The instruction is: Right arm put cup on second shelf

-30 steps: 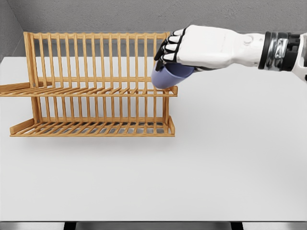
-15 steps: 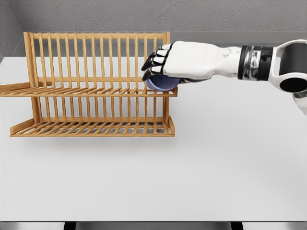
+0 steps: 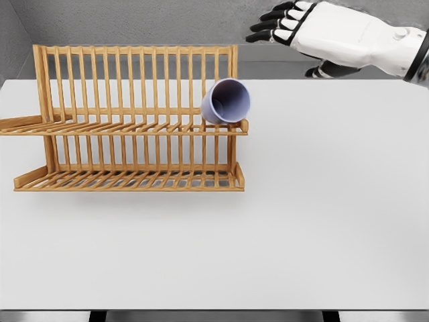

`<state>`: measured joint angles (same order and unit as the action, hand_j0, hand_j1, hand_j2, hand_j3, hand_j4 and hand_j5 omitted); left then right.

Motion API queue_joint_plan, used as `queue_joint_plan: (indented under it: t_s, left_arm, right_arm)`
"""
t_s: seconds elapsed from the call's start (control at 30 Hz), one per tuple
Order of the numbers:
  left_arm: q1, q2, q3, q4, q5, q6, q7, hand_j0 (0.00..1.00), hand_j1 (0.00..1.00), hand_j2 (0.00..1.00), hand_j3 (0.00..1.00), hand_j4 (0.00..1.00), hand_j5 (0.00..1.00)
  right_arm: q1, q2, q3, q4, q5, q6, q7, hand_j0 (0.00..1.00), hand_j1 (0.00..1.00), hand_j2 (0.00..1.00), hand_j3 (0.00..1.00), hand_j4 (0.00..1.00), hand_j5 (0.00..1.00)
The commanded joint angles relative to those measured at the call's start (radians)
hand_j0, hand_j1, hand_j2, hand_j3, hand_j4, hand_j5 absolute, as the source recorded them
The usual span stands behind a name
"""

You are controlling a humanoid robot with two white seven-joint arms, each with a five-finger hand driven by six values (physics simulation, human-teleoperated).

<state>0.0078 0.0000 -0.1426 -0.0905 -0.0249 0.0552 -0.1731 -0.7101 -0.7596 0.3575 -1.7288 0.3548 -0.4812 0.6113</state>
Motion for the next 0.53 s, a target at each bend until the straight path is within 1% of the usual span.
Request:
queue_joint_plan:
  t_s: [0.0, 0.03, 0.07, 0.1, 0.17, 0.2, 0.23, 0.27, 0.3, 0.33, 0.37, 0.4, 0.5]
  left_arm:
    - [0.0, 0.0, 0.0, 0.0, 0.0, 0.0, 0.0, 1.0, 1.0, 1.0, 1.0, 1.0, 1.0]
    - [0.0, 0.0, -0.002, 0.0, 0.0, 0.0, 0.0, 1.0, 1.0, 1.0, 1.0, 1.0, 1.0]
    - [0.0, 0.0, 0.0, 0.0, 0.0, 0.0, 0.0, 1.0, 1.0, 1.0, 1.0, 1.0, 1.0]
    - [0.0, 0.0, 0.0, 0.0, 0.0, 0.0, 0.0, 1.0, 1.0, 1.0, 1.0, 1.0, 1.0]
    - [0.0, 0.0, 0.0, 0.0, 0.0, 0.0, 0.0, 1.0, 1.0, 1.0, 1.0, 1.0, 1.0]
    - [0.0, 0.0, 0.0, 0.0, 0.0, 0.0, 0.0, 1.0, 1.0, 1.0, 1.0, 1.0, 1.0]
    - [0.0, 0.0, 0.0, 0.0, 0.0, 0.0, 0.0, 1.0, 1.0, 1.0, 1.0, 1.0, 1.0]
    - [0.0, 0.0, 0.0, 0.0, 0.0, 0.0, 0.0, 1.0, 1.0, 1.0, 1.0, 1.0, 1.0]
    - [0.0, 0.0, 0.0, 0.0, 0.0, 0.0, 0.0, 1.0, 1.0, 1.0, 1.0, 1.0, 1.0]
    - [0.0, 0.0, 0.0, 0.0, 0.0, 0.0, 0.0, 1.0, 1.0, 1.0, 1.0, 1.0, 1.0]
    - [0.0, 0.0, 0.0, 0.0, 0.0, 0.0, 0.0, 1.0, 1.0, 1.0, 1.0, 1.0, 1.0]
    - [0.0, 0.0, 0.0, 0.0, 0.0, 0.0, 0.0, 1.0, 1.0, 1.0, 1.0, 1.0, 1.0]
    - [0.0, 0.0, 0.0, 0.0, 0.0, 0.0, 0.0, 1.0, 1.0, 1.0, 1.0, 1.0, 1.0]
  right_arm:
    - [0.017, -0.112, -0.195, 0.002, -0.01, 0.0, 0.0, 1.0, 1.0, 1.0, 1.0, 1.0, 1.0]
    - [0.113, -0.136, -0.253, 0.012, -0.01, -0.02, 0.0, 1.0, 1.0, 1.0, 1.0, 1.0, 1.0]
    - [0.141, -0.136, -0.261, 0.04, -0.01, -0.051, 0.0, 1.0, 1.0, 1.0, 1.0, 1.0, 1.0]
    - [0.153, -0.132, -0.261, 0.064, -0.01, -0.077, 0.0, 1.0, 1.0, 1.0, 1.0, 1.0, 1.0]
    - [0.204, -0.11, -0.253, 0.1, -0.008, -0.091, 0.0, 1.0, 1.0, 1.0, 1.0, 1.0, 1.0]
    - [0.227, -0.067, -0.253, 0.1, -0.003, -0.093, 0.0, 1.0, 1.0, 1.0, 1.0, 1.0, 1.0]
    - [0.253, -0.001, -0.255, 0.1, 0.003, -0.096, 0.0, 1.0, 1.0, 1.0, 1.0, 1.0, 1.0]
    - [0.284, 0.017, -0.262, 0.104, 0.003, -0.114, 0.0, 1.0, 1.0, 1.0, 1.0, 1.0, 1.0]
    - [0.293, 0.017, -0.262, 0.127, 0.003, -0.13, 0.0, 1.0, 1.0, 1.0, 1.0, 1.0, 1.0]
    - [0.302, 0.022, -0.258, 0.166, 0.004, -0.13, 0.0, 1.0, 1.0, 1.0, 1.0, 1.0, 1.0]
    - [0.32, 0.034, -0.253, 0.186, 0.009, -0.13, 0.0, 1.0, 1.0, 1.0, 1.0, 1.0, 1.0]
    - [0.322, 0.059, -0.253, 0.193, 0.035, -0.13, 0.0, 1.0, 1.0, 1.0, 1.0, 1.0, 1.0]
    - [0.327, 0.068, -0.253, 0.209, 0.046, -0.13, 0.0, 1.0, 1.0, 1.0, 1.0, 1.0, 1.0]
